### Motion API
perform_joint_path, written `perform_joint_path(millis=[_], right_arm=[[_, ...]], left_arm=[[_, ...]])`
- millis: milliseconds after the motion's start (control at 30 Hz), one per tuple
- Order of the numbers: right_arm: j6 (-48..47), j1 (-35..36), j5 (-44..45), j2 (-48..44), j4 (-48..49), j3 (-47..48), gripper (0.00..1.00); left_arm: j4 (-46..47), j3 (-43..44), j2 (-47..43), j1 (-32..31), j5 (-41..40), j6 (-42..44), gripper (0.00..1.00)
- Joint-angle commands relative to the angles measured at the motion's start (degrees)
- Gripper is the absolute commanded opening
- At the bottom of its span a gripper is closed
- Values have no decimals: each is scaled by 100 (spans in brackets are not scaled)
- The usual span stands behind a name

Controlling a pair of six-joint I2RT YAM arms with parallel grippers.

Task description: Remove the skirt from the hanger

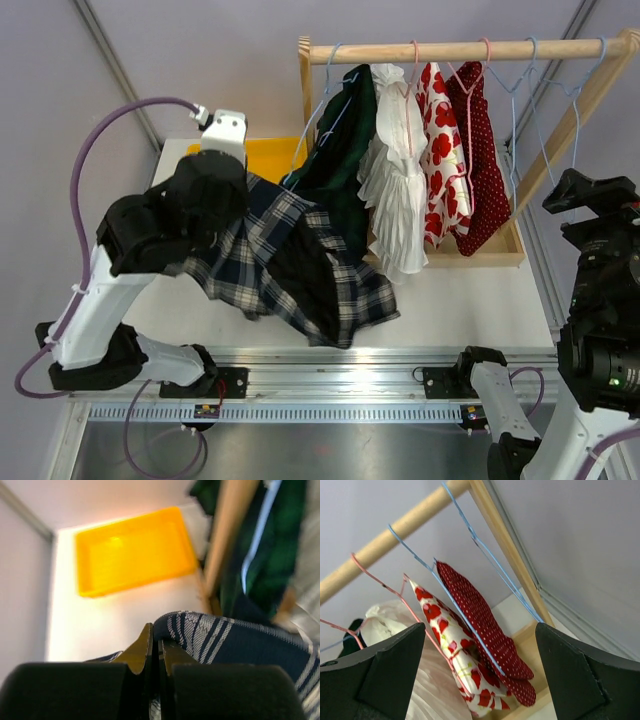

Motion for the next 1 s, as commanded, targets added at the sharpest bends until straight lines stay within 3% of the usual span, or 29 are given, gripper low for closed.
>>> perform_joint_path(millis=[0,67,200,333,467,567,600,633,767,900,967], right_arm=[[224,9,-337,50,-142,-293,99],[330,9,-538,15,-141,-372,100],[444,18,-733,32,-168,-486,100],[348,150,-592,32,-89,-574,99],[181,448,-347,93,-89,-610,99],[84,668,-214,102,-27,-645,99],[67,764,-179,155,-45,-636,100],[58,800,-179,172,-27,-627,99],[-39,1045,-39,225,16,-662,99],[-118,1161,111,199,34,-724,100],[-109,1152,120,164,43,-741,100]], left_arm=[[872,822,579,818,220,1385,0],[985,1514,843,1293,229,1631,0],[2135,2265,1406,2337,588,2096,0],[3672,2249,1740,2999,835,2449,0],[6251,1467,1784,3395,1116,3028,0],[6786,2113,2599,3895,1705,3021,1],[6752,2952,2898,4105,1836,2934,2],[6752,3108,3353,4194,1916,2837,2],[8112,1863,3217,4441,1846,2503,2],[8105,1108,3463,4467,1716,2406,2],[8193,134,3455,4502,1644,2100,4]])
